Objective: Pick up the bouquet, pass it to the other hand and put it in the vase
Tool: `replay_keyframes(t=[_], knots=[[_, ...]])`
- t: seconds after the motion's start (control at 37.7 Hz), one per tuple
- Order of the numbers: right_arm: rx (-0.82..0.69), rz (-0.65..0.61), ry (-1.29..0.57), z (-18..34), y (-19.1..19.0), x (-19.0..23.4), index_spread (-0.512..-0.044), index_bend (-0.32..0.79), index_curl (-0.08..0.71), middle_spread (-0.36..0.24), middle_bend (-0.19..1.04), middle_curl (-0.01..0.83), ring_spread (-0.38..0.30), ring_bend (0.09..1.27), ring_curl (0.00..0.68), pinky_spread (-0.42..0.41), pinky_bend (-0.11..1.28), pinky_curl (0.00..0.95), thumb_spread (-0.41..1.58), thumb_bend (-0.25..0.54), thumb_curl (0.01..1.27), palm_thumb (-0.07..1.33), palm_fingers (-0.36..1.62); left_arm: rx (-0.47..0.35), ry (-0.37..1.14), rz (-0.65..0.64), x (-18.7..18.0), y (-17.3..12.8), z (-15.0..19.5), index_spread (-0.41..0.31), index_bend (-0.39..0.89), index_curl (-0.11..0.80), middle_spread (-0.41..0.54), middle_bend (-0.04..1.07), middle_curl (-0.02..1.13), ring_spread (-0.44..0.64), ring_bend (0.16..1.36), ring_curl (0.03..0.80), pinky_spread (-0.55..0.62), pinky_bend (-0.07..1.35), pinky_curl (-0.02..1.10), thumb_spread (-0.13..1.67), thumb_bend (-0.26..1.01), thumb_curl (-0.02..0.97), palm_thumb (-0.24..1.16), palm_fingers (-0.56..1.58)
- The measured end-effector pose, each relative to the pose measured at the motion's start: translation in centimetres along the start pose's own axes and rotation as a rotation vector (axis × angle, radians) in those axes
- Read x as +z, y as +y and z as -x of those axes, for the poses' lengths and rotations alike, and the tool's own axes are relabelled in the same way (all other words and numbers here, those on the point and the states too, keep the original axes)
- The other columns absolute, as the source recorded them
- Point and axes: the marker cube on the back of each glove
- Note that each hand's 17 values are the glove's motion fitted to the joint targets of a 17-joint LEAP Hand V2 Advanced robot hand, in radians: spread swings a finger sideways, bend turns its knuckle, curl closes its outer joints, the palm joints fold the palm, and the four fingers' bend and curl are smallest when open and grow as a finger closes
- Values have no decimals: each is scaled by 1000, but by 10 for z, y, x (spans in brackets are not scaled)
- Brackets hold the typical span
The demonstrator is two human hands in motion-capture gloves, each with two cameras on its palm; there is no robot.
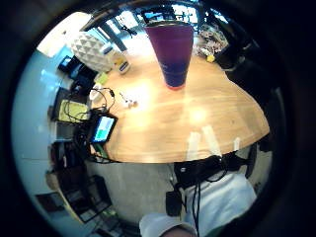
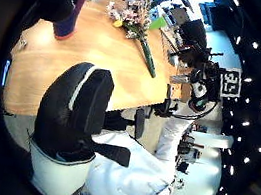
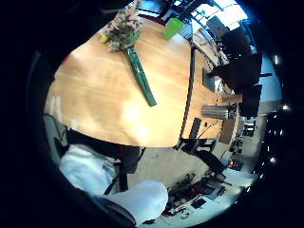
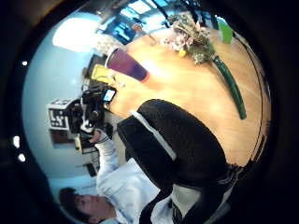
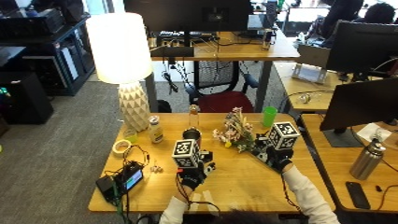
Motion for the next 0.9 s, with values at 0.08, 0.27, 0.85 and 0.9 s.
replay_keyframes(t=[0.08, 0.27, 0.85, 0.9], knots=[[-1, -10, 0, 0, 3, -2, -227, 109, 52, -28, 258, 96, 69, 314, 91, 171, 440, 132, 567, 125, 46, 217, 393, 6, -3, -11, 1, -1, -6, -99, 389, 137, -38, 161, 95, -28, 449, 134, 20, 315, 129, 591, 141, 56, 228, 780], [3, -6, -5, -8, 4, -3, -310, 117, 105, -31, 283, 171, 109, 364, 158, 239, 461, 204, 881, 89, 76, 208, 373, 51, -58, -27, 9, -13, -28, -135, 389, 227, -49, 149, 173, -34, 449, 220, 17, 315, 216, 926, 129, 97, 246, 742], [326, 129, -71, -70, -28, -47, -233, 35, 74, 40, 342, 302, 163, 598, 292, 297, 644, 328, 1082, -7, 176, 233, 438, 111, -133, -11, 9, -60, -39, -47, 109, 223, 58, 162, 237, 125, 557, 297, 178, 433, 322, 1057, -24, 172, 122, 372], [361, 145, -85, -81, -35, -46, -225, 47, 76, 49, 319, 303, 163, 610, 301, 299, 669, 339, 1084, -11, 182, 238, 422, 113, -140, -11, 9, -61, -41, -44, 116, 225, 63, 164, 241, 132, 565, 299, 188, 439, 325, 1055, -24, 179, 119, 363]])
